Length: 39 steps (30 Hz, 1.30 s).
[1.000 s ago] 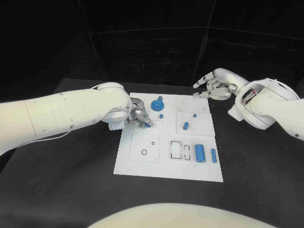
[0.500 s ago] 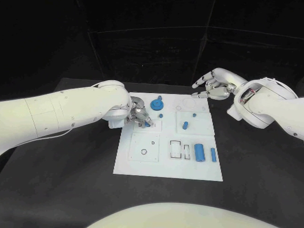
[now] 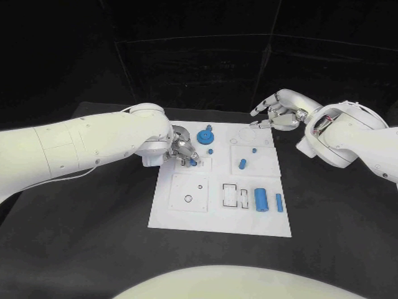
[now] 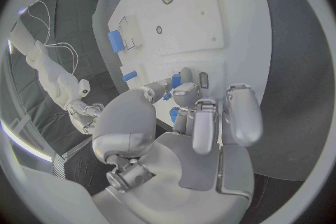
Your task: Assemble the parts on the task board
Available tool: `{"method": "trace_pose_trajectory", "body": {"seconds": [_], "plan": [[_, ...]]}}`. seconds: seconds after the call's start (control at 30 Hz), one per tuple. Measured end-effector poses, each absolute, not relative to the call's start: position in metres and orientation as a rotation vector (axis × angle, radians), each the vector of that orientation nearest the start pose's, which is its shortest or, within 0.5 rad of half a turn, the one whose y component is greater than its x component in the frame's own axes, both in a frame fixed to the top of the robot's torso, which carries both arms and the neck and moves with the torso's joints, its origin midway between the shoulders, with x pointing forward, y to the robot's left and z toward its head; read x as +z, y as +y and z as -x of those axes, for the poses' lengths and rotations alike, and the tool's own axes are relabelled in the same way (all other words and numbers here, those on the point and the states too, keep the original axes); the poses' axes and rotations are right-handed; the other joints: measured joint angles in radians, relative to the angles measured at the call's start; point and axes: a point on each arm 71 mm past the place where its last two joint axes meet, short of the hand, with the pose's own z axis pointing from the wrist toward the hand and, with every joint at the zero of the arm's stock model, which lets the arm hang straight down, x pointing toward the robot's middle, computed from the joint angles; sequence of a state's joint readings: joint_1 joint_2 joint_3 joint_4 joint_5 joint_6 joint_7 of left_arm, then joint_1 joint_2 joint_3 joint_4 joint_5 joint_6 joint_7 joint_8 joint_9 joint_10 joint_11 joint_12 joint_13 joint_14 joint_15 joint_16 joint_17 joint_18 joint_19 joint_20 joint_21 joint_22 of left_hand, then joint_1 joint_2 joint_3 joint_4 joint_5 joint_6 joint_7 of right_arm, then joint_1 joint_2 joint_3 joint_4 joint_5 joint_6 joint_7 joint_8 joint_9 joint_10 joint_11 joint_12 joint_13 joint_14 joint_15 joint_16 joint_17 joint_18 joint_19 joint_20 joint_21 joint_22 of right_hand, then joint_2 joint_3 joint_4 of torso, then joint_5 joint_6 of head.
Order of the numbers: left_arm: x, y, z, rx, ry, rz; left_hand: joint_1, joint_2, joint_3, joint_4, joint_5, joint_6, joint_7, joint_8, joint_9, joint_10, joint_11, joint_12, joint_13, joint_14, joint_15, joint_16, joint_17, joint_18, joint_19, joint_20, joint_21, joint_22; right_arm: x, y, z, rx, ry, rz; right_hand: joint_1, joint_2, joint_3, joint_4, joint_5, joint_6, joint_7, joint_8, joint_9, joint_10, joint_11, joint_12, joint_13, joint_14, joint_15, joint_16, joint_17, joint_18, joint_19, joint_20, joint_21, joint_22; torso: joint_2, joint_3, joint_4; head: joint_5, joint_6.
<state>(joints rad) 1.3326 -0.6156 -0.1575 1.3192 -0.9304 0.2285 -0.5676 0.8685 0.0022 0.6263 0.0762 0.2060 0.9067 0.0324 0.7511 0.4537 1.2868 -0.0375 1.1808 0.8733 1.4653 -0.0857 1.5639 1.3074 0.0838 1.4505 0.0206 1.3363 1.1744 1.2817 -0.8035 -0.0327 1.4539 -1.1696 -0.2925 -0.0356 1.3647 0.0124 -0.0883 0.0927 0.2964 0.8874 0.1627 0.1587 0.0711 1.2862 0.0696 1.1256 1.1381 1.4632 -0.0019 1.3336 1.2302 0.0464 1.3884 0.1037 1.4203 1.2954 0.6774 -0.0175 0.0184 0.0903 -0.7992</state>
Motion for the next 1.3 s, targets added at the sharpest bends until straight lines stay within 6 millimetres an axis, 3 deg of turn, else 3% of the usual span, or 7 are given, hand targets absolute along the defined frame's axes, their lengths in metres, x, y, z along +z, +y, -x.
{"method": "trace_pose_trajectory", "body": {"seconds": [0.53, 0.9, 1.1, 1.3], "plan": [[-0.2177, 0.1626, -0.5139, -0.359, 2.459, 0.137, -0.029, 0.024, 0.007, 0.027, -0.001, 0.013, -0.003, -0.011, -0.008, 0.014, 0.000, 0.010, 0.022, 0.004, -0.003, 0.004, 0.000, 0.000, 0.000, 0.000, 0.000, 0.001, -0.1479, -0.1987, -0.5132, 0.803, 1.668, -0.053, 0.007, 0.007, -0.002, -0.002, 0.027, 0.000, 0.000, 0.000, -0.001, 0.000, 0.000, -0.004, -0.004, 0.004, -0.004, -0.004, 0.000, 0.000, 0.000, 0.000, -0.001, -0.001, 0.000, -0.0005, 0.0008, -0.001, -0.004], [-0.2175, 0.1620, -0.5138, -0.360, 2.465, 0.132, -0.020, 0.034, 0.037, 0.007, 0.003, 0.015, -0.006, -0.015, -0.010, 0.018, -0.003, 0.012, 0.032, 0.004, -0.003, 0.004, 0.000, 0.000, 0.000, 0.000, 0.000, 0.002, -0.1482, -0.1982, -0.5135, 0.803, 1.672, -0.052, 0.007, 0.007, -0.003, -0.003, 0.038, 0.000, 0.000, 0.000, -0.001, 0.000, 0.000, -0.004, -0.005, 0.004, -0.004, -0.004, 0.000, 0.000, 0.000, 0.000, -0.004, -0.001, -0.001, -0.0005, 0.0013, -0.001, -0.006], [-0.2174, 0.1619, -0.5136, -0.360, 2.468, 0.130, -0.020, 0.033, 0.037, 0.007, 0.003, 0.019, -0.002, -0.015, -0.012, 0.018, -0.003, 0.012, 0.033, 0.003, -0.003, 0.004, 0.000, 0.000, 0.000, 0.000, 0.000, 0.002, -0.1484, -0.1981, -0.5135, 0.802, 1.674, -0.052, 0.007, 0.007, -0.005, 0.000, 0.038, 0.000, 0.000, 0.000, -0.001, 0.000, 0.000, -0.004, -0.005, 0.004, -0.004, -0.007, 0.000, 0.000, 0.000, 0.000, -0.004, -0.002, -0.001, -0.0005, 0.0013, -0.001, -0.007], [-0.2174, 0.1619, -0.5136, -0.360, 2.470, 0.128, -0.047, 0.007, 0.010, 0.013, 0.004, 0.033, -0.008, -0.015, -0.013, 0.025, -0.004, 0.012, 0.038, 0.004, -0.003, 0.004, 0.000, 0.000, 0.000, 0.000, 0.000, 0.005, -0.1485, -0.1981, -0.5137, 0.802, 1.675, -0.052, 0.007, 0.007, -0.005, 0.000, 0.043, 0.000, 0.000, 0.004, -0.001, 0.000, 0.000, -0.004, -0.006, 0.004, -0.004, -0.007, 0.000, 0.000, 0.000, 0.000, -0.004, -0.004, -0.001, -0.0006, 0.0014, -0.002, -0.007]]}}
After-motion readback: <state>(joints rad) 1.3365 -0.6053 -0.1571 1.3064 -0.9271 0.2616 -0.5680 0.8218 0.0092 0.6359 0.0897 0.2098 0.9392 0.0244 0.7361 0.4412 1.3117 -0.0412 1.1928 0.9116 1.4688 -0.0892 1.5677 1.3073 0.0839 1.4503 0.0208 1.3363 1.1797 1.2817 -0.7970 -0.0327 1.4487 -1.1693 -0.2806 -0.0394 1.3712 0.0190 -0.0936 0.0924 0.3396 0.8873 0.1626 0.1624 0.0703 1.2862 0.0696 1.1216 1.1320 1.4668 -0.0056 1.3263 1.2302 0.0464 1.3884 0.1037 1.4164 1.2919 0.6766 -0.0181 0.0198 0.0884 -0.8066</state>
